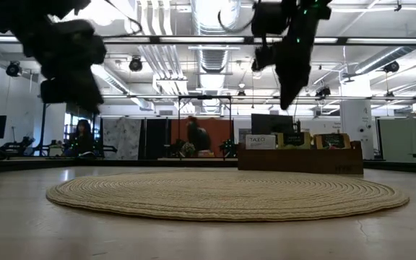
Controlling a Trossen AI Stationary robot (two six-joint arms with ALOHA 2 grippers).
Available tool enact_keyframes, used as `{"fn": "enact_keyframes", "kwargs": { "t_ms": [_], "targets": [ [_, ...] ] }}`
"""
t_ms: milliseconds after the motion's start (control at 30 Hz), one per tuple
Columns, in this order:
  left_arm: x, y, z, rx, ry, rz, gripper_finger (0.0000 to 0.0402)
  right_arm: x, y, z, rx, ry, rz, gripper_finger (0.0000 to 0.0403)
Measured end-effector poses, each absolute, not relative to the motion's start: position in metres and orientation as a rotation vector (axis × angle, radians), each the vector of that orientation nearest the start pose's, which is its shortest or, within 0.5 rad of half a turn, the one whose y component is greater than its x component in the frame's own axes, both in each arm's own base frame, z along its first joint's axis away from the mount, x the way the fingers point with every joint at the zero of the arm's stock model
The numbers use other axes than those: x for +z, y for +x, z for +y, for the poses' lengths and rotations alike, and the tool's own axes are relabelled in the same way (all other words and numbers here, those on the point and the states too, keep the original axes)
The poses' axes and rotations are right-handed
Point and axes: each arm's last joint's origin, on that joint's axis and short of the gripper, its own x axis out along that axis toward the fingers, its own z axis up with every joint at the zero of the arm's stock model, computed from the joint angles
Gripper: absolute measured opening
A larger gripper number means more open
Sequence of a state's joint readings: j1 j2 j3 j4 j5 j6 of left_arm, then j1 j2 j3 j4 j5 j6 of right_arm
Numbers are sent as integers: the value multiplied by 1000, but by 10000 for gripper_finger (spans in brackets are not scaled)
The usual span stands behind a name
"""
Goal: Pick & Place Tea
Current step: Put the lemon tea bag into the middle section of the wooden organizer
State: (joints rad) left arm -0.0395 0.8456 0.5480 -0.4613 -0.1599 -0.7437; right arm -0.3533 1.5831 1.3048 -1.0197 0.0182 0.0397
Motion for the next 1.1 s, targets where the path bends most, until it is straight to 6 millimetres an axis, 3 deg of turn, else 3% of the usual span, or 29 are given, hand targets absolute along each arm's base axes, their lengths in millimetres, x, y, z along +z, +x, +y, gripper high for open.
{"fn": "enact_keyframes", "kwargs": {
  "t_ms": [167,300,633,867,1100],
  "targets": [
    [197,158,-10,348,-671,871,145,285,291,-82,-303,285,1099,146],
    [186,153,-16,316,-730,986,145,288,301,-65,-270,320,1027,139],
    [179,135,-48,318,-813,1182,145,271,325,-24,-217,355,1042,136],
    [179,120,-78,369,-910,1203,145,252,342,-9,-222,402,1046,137],
    [178,99,-105,459,-1072,1201,145,249,356,-13,-170,363,952,137]
  ]
}}
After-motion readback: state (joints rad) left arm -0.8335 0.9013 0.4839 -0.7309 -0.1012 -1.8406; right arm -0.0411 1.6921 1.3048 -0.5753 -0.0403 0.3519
